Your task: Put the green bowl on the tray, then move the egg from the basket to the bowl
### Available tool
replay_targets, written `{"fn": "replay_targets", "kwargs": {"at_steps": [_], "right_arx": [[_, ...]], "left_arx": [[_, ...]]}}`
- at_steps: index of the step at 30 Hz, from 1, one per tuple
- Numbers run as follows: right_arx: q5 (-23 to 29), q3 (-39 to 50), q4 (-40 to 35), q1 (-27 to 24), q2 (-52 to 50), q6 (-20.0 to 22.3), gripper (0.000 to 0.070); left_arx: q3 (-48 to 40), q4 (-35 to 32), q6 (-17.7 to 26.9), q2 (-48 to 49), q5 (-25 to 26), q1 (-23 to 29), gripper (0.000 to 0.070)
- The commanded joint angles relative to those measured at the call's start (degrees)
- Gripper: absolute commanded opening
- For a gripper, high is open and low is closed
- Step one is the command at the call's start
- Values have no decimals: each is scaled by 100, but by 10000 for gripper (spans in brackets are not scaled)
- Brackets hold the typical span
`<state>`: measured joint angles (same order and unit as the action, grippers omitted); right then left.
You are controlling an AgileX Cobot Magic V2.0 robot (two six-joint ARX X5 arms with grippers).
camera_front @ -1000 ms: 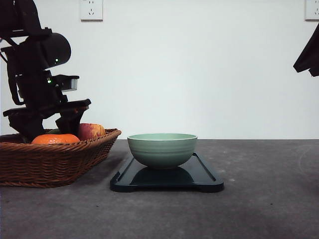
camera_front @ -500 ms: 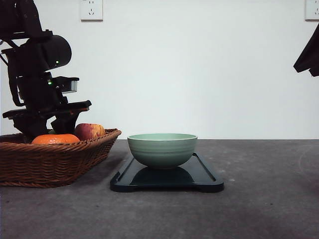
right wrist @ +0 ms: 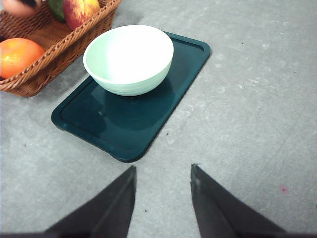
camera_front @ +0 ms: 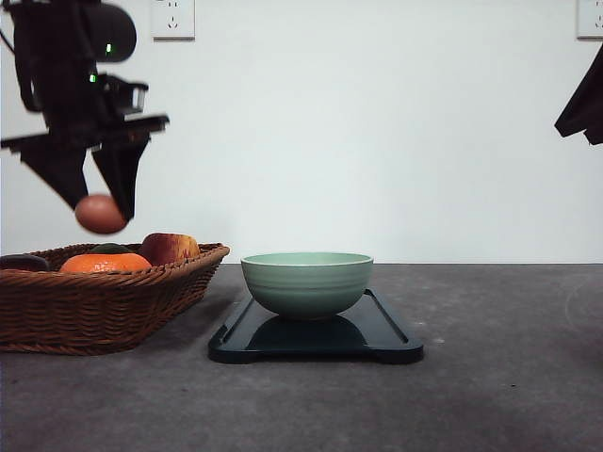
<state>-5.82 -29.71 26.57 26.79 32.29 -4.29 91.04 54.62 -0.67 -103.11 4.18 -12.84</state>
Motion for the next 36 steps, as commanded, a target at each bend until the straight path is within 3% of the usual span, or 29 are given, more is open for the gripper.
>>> {"fn": "replay_targets", "kwargs": {"at_steps": [1,11,18,22,36], "right_arx": [[11,-26,-37,33,17,48,207],[11,-26,-47,33,17,48,207],[11,-26,-77,33,17,50,207],[12,-26,-79,33,17,50,207],[9,-26,-77,33,17,50,207]], "left_arx": [[317,1,44,-31,13,-80,182],[684,-916,50,-31,1102,-725,182],[682,-1564,358,-38,1045,-1419,182],[682,-1825,577,-128,745,-1727,182],[682,-2042,621,-1178,724,-2068,182]]}}
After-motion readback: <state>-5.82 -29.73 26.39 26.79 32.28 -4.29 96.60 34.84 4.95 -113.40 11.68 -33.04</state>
